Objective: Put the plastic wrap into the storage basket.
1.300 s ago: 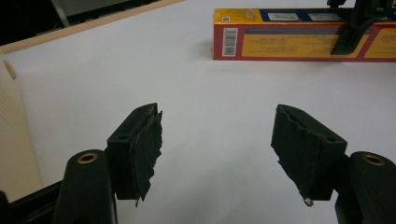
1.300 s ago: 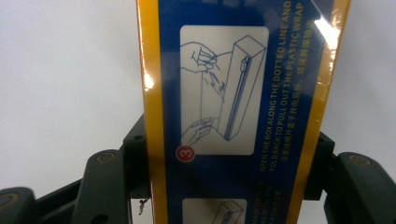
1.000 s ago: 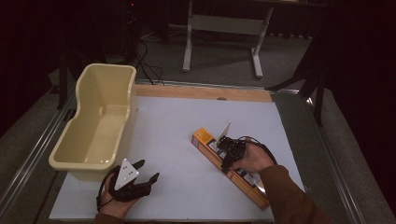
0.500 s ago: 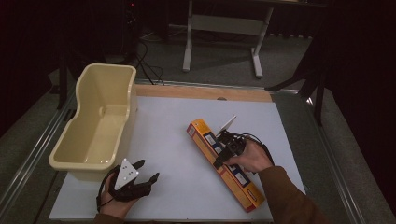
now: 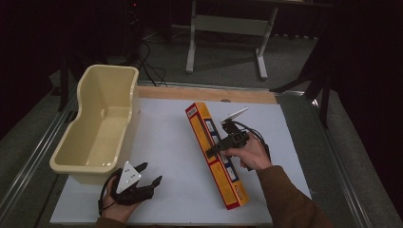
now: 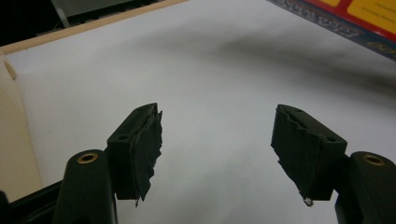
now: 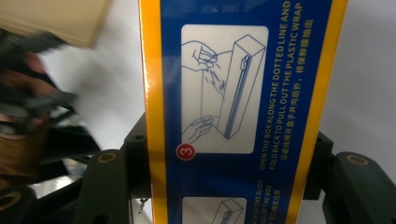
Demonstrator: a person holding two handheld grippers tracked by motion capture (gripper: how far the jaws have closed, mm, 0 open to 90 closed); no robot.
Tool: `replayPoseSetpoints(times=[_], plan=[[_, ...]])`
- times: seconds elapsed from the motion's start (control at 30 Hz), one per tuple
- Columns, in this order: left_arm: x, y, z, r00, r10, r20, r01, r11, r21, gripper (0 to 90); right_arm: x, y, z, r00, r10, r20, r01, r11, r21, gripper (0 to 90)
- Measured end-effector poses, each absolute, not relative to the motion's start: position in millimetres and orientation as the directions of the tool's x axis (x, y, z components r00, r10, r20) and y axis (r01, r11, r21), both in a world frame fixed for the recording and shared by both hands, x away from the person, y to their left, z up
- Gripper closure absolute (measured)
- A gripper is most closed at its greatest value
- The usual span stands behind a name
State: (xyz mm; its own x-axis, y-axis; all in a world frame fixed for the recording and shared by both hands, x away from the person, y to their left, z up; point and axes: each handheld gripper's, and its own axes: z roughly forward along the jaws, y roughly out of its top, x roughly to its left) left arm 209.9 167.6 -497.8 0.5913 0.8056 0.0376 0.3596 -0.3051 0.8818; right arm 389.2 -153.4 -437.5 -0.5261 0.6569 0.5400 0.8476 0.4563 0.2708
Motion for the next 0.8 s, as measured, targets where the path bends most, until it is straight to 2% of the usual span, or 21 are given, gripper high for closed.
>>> replayPoseSetpoints(times=[0.03, 0.37, 0.8], plan=[[210.0, 167.6, -497.8, 0.592, 0.805, 0.038, 0.359, -0.306, 0.882, 32.6, 390.6, -151.1, -434.8, -0.519, 0.634, 0.573, 0.85, 0.451, 0.271, 39.5], [209.8, 166.8, -497.8, 0.593, 0.804, 0.037, 0.359, -0.306, 0.882, 32.6, 396.4, -133.6, -421.4, -0.519, 0.577, 0.631, 0.849, 0.436, 0.299, 39.5], [209.9, 167.5, -497.5, 0.591, 0.806, 0.04, 0.353, -0.302, 0.886, 32.5, 413.0, -91.4, -383.0, -0.511, 0.486, 0.709, 0.852, 0.396, 0.342, 39.6]])
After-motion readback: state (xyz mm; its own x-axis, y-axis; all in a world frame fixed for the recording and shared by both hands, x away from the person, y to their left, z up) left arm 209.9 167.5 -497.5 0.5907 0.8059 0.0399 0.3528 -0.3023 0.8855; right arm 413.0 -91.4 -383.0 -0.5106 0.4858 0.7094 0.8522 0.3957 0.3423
